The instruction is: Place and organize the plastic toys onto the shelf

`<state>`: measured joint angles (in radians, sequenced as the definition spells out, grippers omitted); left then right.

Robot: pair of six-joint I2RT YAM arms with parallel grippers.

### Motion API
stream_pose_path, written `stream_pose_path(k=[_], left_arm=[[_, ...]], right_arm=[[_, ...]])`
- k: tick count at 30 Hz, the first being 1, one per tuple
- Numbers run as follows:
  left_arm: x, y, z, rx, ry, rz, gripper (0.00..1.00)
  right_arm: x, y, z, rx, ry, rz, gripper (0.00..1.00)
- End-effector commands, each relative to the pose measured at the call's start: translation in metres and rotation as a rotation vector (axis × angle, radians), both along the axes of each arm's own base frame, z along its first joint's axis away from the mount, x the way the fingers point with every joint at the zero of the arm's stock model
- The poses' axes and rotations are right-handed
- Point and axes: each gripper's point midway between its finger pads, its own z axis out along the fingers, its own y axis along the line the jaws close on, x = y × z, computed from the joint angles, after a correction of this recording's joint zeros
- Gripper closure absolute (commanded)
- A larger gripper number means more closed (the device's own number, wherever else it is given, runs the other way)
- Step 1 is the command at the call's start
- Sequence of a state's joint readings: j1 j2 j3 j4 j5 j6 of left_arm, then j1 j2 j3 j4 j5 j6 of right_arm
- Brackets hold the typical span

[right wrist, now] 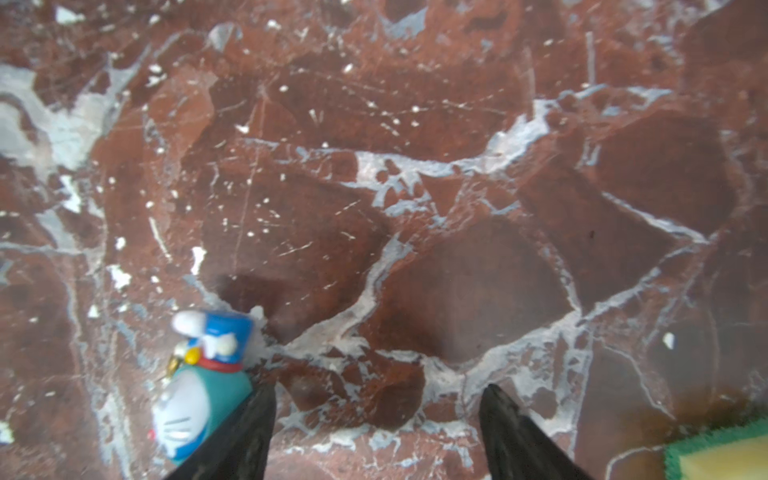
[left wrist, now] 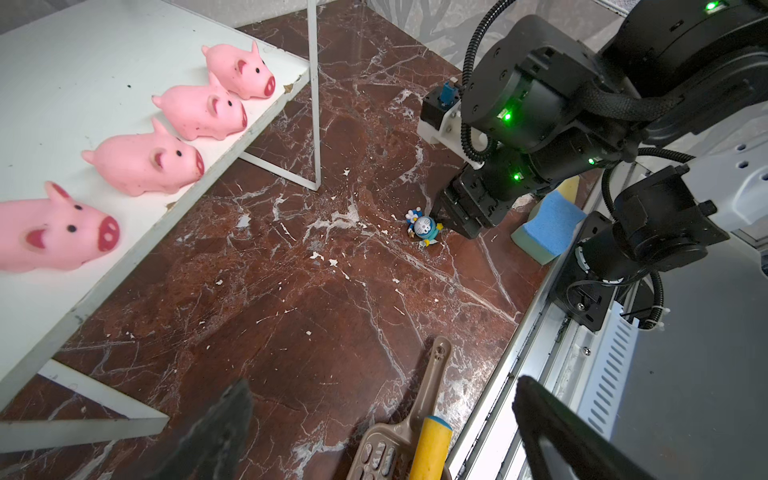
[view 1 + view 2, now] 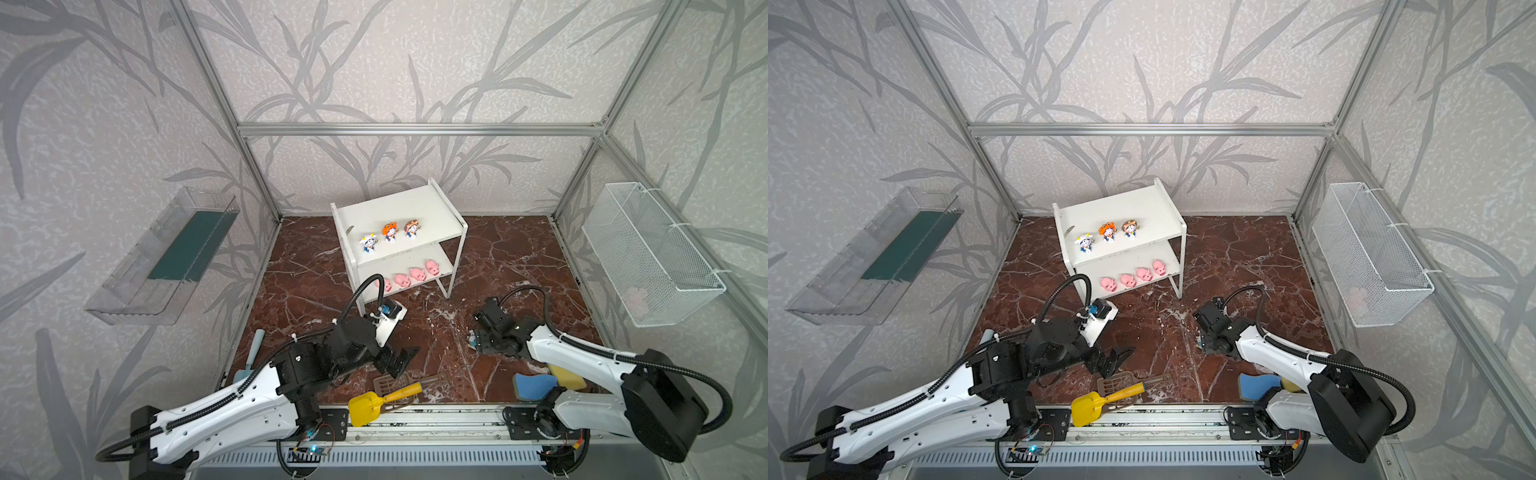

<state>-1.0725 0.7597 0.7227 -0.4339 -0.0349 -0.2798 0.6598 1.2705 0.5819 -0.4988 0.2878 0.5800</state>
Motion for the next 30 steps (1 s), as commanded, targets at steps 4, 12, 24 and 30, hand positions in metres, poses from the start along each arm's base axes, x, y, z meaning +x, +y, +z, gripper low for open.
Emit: stream_pose_path(k=[4,12,24,30], left_arm=[[0.001,0.002,-0.003,0.01,-0.018,0.008,0.01],[0.001,0.003,-0.002,0.013,-0.021,0.008,0.01],[0.001,0.005,0.0,0.014,-0.029,0.016,0.01],[0.0,0.009,0.003,0.008,-0.034,0.021,0.01]], right_arm=[[0.007,0.042,0.003,0.149,0.004,0.117,0.22],[0.016,0.07,0.017,0.193,-0.006,0.176,0.22],[0.042,0.067,0.036,0.179,-0.084,0.245,0.22],[0.051,0.073,0.013,0.141,0.008,0.274,0.22]])
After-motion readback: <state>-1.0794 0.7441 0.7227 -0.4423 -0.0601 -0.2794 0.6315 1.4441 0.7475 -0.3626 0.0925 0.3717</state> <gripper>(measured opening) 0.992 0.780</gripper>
